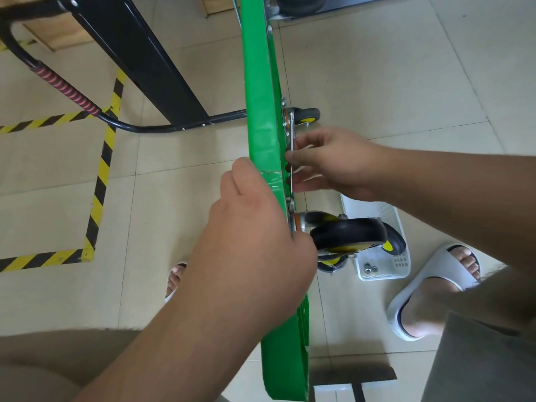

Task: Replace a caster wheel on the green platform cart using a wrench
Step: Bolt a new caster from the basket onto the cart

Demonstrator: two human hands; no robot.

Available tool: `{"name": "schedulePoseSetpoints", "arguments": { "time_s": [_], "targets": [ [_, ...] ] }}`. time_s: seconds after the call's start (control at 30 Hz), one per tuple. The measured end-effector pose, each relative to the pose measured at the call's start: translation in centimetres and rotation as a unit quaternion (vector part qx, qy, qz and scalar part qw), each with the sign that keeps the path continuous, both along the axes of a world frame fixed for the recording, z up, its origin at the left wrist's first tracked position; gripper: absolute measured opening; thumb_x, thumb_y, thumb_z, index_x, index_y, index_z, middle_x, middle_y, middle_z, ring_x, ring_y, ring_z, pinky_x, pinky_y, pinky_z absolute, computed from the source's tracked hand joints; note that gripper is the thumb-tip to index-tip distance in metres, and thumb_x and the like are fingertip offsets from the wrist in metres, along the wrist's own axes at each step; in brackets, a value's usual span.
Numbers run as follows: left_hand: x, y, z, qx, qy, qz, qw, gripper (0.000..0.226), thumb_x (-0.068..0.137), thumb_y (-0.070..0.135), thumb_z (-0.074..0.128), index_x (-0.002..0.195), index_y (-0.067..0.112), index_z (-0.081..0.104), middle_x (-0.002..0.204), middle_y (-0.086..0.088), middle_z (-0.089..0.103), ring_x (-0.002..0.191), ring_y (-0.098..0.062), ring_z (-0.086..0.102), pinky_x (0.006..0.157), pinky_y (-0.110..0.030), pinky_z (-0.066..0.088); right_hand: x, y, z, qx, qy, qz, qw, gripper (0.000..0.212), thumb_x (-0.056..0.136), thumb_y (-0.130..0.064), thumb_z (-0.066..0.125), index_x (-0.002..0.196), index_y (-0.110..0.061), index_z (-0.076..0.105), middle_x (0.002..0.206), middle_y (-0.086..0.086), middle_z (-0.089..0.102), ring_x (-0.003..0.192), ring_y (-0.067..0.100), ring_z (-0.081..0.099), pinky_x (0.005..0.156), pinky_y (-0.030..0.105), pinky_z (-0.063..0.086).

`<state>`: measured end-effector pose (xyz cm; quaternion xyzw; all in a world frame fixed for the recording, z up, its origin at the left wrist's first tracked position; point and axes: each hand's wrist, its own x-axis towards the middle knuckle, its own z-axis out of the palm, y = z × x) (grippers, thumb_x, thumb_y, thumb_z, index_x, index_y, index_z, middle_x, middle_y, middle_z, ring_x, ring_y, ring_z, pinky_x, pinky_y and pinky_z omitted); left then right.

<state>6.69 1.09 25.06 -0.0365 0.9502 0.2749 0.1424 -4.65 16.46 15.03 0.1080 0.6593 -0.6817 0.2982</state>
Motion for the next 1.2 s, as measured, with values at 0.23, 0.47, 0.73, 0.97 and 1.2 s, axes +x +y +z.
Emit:
{"name": "schedulePoseSetpoints", "arguments": {
  "time_s": [0.23,0.47,0.73,0.97,1.2],
  "targets": [
    [-0.1,0.1,0.1,-0.012,-0.007,0.003,1.000,0.048,0.088,0.031,0.069,0.115,0.028,0.030,0.097,0.010,0.039,0.077,-0.017,0.052,0.051,-0.026,0.031,-0.4,-0.2,-0.8,-0.005,-0.047,-0.007,0.999,0.028,0.097,-0.008,0.066,0.121,0.005,0.061,0.125,0.027,0.066,0.105,0.040,0.072,0.079,0.040,0.063],
    [0.0,-0.1,-0.1,-0.009,-0.004,0.002,1.000,0.048,0.087,0.031,0.069,0.116,0.027,0.031,0.098,0.008,0.040,0.079,-0.020,0.054,0.053,-0.029,0.034,-0.2,-0.6,-0.5,0.024,-0.044,-0.023,0.998,0.022,0.097,-0.007,0.066,0.116,0.004,0.064,0.114,0.024,0.071,0.091,0.035,0.077,0.078,0.042,0.064],
    [0.0,-0.3,-0.5,-0.002,0.014,-0.007,1.000,0.044,0.088,0.035,0.066,0.115,0.027,0.032,0.101,0.008,0.043,0.083,-0.020,0.056,0.055,-0.031,0.039,-0.8,0.7,3.3,0.141,0.121,-0.061,0.981,0.016,0.096,-0.008,0.068,0.109,-0.001,0.063,0.099,0.022,0.072,0.078,0.029,0.077,0.070,0.038,0.065],
    [0.3,-0.8,-1.0,0.058,0.032,-0.001,0.998,0.040,0.088,0.043,0.061,0.115,0.030,0.035,0.106,0.005,0.049,0.088,-0.022,0.061,0.068,-0.043,0.054,1.1,3.2,3.7,0.331,0.242,0.002,0.912,0.012,0.093,-0.022,0.073,0.100,-0.021,0.063,0.087,0.002,0.073,0.070,0.017,0.075,0.076,0.044,0.064],
    [0.7,-1.8,-1.7,0.239,-0.018,0.056,0.969,0.048,0.091,0.041,0.070,0.128,0.044,0.038,0.122,0.008,0.058,0.092,-0.007,0.067,0.073,-0.028,0.056,3.8,7.5,1.1,0.484,0.229,0.051,0.843,0.018,0.092,-0.023,0.068,0.107,-0.015,0.062,0.101,0.002,0.071,0.090,0.026,0.065,0.078,0.035,0.051]
  ]
}}
